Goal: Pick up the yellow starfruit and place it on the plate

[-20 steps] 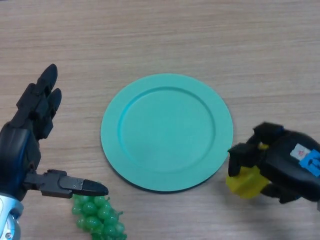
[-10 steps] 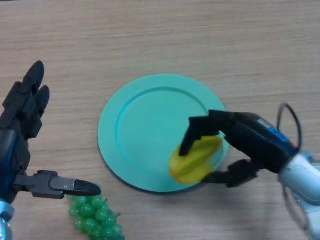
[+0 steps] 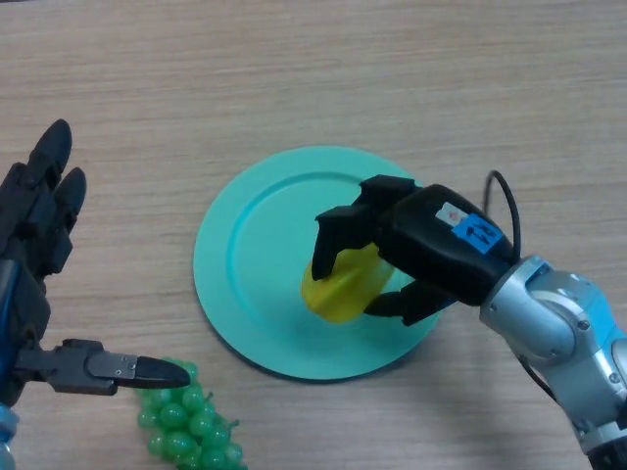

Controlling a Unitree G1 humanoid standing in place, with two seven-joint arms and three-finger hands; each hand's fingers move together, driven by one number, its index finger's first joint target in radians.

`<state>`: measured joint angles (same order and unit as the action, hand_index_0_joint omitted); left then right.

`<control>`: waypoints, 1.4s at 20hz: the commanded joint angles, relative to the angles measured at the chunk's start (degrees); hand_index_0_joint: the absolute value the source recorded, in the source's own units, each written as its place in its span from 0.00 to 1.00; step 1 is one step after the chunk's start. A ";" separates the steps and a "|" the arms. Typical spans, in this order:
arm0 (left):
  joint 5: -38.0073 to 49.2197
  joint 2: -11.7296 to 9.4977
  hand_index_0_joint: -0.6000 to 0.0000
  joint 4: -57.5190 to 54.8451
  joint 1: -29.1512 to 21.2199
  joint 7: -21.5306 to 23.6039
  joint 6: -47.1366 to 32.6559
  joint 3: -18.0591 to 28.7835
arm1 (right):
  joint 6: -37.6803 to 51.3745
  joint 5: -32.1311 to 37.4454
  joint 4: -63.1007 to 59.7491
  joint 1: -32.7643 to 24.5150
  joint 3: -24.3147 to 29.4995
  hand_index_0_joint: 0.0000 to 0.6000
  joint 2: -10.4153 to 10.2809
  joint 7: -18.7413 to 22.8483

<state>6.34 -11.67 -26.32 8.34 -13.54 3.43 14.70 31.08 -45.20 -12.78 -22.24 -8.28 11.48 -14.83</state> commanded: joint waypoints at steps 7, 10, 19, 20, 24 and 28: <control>1.80 -1.98 1.00 -1.98 -1.33 0.56 -7.70 2.76 | 4.93 0.90 1.61 -1.67 2.65 0.75 1.49 2.10; 1.45 -2.23 1.00 -1.78 -1.60 0.38 -6.29 2.64 | -4.19 8.37 6.56 -0.23 0.97 0.17 0.03 0.94; -1.04 -2.90 1.00 1.87 -4.45 1.89 -8.60 -0.47 | -12.31 20.86 17.33 2.05 1.35 0.00 -0.59 3.72; -0.94 -3.06 1.00 2.02 -4.79 2.17 -8.53 -0.58 | -13.10 22.55 18.52 2.41 1.44 0.00 -0.59 3.23; -0.05 -3.72 1.00 3.29 -6.50 3.22 -9.78 -0.70 | -24.85 34.57 28.80 7.94 4.18 0.00 -0.47 -2.96; -0.02 -4.58 1.00 4.01 -8.27 4.44 -9.79 -1.08 | -34.45 43.50 37.00 14.83 7.87 0.00 1.77 -3.30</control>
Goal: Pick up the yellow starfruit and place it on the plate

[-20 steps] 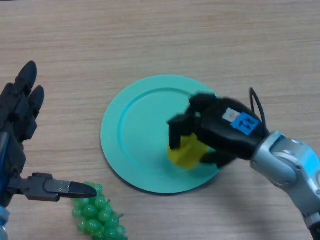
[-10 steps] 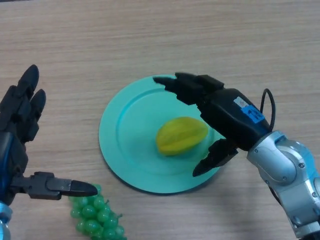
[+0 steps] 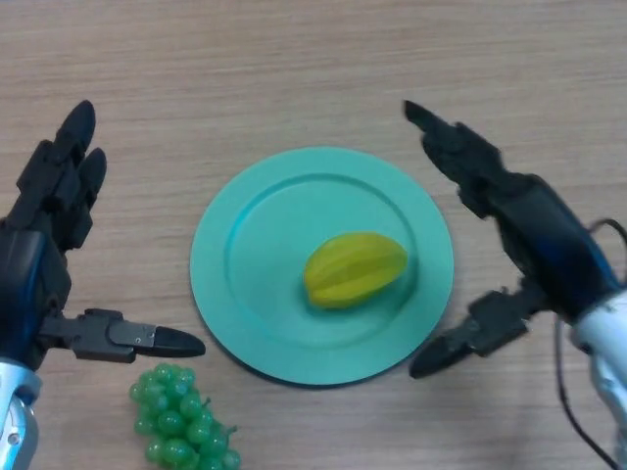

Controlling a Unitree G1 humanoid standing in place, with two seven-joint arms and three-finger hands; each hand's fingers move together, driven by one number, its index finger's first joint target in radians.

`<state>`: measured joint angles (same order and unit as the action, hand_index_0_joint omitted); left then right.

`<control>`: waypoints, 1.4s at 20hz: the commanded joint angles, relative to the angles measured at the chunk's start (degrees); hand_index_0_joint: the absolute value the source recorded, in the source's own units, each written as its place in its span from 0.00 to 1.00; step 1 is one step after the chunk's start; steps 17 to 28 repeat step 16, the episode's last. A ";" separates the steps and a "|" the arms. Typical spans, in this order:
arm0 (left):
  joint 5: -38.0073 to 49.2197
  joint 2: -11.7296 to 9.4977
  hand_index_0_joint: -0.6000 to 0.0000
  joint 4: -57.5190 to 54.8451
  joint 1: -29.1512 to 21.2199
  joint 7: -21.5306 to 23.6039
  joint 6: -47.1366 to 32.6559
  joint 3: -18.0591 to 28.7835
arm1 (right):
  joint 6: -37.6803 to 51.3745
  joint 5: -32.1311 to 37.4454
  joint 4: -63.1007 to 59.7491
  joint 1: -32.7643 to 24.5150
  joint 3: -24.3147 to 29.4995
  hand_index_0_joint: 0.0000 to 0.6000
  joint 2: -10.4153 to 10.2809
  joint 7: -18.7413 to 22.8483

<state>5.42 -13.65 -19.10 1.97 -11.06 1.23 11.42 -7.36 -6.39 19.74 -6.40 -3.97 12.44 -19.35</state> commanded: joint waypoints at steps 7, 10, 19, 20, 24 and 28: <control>0.82 -1.66 1.00 -4.89 -0.69 2.12 -6.33 0.83 | -2.22 12.78 11.55 6.58 5.62 0.00 0.38 8.79; 0.74 -1.70 1.00 -6.18 -1.01 3.02 -3.93 1.00 | -2.90 13.69 12.27 6.38 5.12 0.00 0.18 10.40; 1.05 -1.53 1.00 -7.52 -0.31 2.87 -3.40 2.00 | -2.97 9.46 9.48 4.91 3.19 0.00 0.07 9.94; 1.05 -1.53 1.00 -7.52 -0.31 2.87 -3.40 2.00 | -2.97 9.46 9.48 4.91 3.19 0.00 0.07 9.94; 1.05 -1.53 1.00 -7.52 -0.31 2.87 -3.40 2.00 | -2.97 9.46 9.48 4.91 3.19 0.00 0.07 9.94; 1.05 -1.53 1.00 -7.52 -0.31 2.87 -3.40 2.00 | -2.97 9.46 9.48 4.91 3.19 0.00 0.07 9.94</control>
